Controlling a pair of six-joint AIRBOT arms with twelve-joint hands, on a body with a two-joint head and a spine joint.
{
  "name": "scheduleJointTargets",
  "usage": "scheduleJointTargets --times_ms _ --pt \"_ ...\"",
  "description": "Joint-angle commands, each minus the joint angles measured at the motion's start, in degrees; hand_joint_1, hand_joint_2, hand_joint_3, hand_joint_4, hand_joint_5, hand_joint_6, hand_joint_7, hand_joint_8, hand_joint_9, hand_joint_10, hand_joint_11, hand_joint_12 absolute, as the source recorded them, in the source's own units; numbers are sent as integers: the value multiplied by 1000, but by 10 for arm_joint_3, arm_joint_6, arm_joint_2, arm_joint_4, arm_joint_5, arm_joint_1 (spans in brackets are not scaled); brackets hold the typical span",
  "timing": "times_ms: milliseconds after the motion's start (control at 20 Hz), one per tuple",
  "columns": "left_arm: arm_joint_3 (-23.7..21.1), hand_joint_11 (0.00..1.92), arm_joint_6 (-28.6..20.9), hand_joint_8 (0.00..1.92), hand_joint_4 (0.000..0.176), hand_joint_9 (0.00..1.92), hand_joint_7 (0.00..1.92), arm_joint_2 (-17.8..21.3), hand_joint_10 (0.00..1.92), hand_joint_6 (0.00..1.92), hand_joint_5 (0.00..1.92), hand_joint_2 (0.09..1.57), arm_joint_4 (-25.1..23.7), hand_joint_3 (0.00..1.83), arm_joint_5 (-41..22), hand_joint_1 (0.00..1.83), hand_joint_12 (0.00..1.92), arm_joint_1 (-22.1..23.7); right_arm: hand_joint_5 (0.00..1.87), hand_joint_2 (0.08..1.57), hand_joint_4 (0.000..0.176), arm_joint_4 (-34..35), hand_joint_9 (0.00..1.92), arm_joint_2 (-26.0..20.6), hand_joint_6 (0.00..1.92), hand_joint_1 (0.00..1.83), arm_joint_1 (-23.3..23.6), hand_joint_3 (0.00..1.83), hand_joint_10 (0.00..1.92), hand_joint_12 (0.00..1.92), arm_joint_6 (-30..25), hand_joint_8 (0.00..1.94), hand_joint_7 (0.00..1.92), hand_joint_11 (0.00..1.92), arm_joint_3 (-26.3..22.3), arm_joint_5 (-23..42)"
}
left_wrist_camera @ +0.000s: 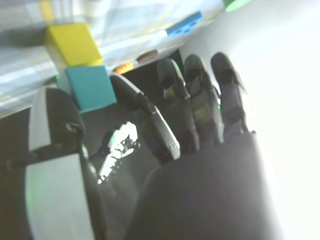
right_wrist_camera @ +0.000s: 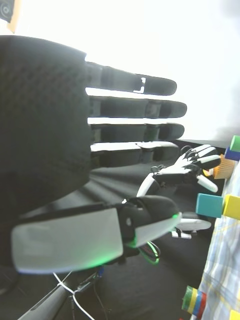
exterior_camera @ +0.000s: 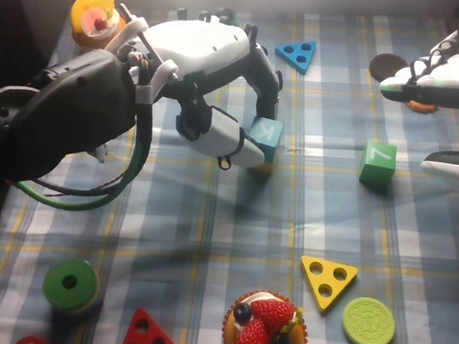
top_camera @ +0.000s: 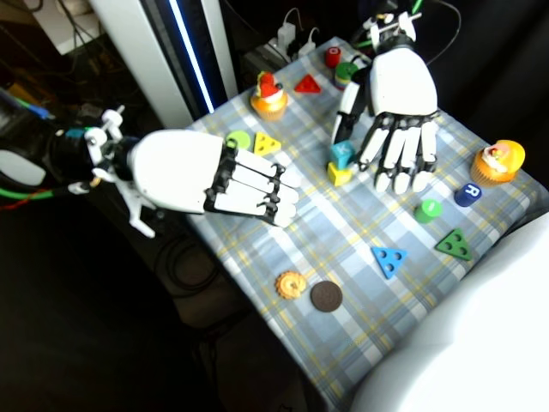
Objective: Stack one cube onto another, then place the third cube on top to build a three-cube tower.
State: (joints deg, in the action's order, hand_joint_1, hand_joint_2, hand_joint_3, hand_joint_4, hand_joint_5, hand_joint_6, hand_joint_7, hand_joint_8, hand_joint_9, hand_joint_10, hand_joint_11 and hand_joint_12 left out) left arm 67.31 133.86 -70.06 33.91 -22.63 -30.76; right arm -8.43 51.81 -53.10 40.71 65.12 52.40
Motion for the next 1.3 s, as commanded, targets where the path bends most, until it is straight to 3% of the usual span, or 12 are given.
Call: scheduleJointTargets --times_ms 0,200,350,900,1250 --pt "6 4 -1 2 176 423 637 -4 0 967 981 1108 -10 2 -54 1012 599 9 479 1237 0 13 475 2 1 672 10 0 6 940 -3 3 533 0 2 68" --pt "13 7 -1 4 176 440 653 -10 5 923 1010 1096 -10 0 -50 1027 575 11 471 1251 0 12 494 3 0 636 11 3 2 1004 -3 0 533 0 3 68" --pt "15 6 -1 0 176 437 643 -12 3 925 1008 1096 -9 0 -48 1026 580 11 461 1255 0 12 476 4 0 639 11 1 2 945 -3 1 522 0 4 68" --pt "14 0 -1 0 176 434 577 -10 1 1012 952 1117 -5 0 -44 1004 880 10 471 1246 0 12 484 4 0 666 11 0 0 949 -5 0 528 1 4 68" --pt "6 0 -1 4 176 453 596 -1 3 949 991 1096 -4 1 -50 1018 807 6 470 1238 0 12 479 4 0 664 11 0 3 981 -7 0 526 0 4 68"
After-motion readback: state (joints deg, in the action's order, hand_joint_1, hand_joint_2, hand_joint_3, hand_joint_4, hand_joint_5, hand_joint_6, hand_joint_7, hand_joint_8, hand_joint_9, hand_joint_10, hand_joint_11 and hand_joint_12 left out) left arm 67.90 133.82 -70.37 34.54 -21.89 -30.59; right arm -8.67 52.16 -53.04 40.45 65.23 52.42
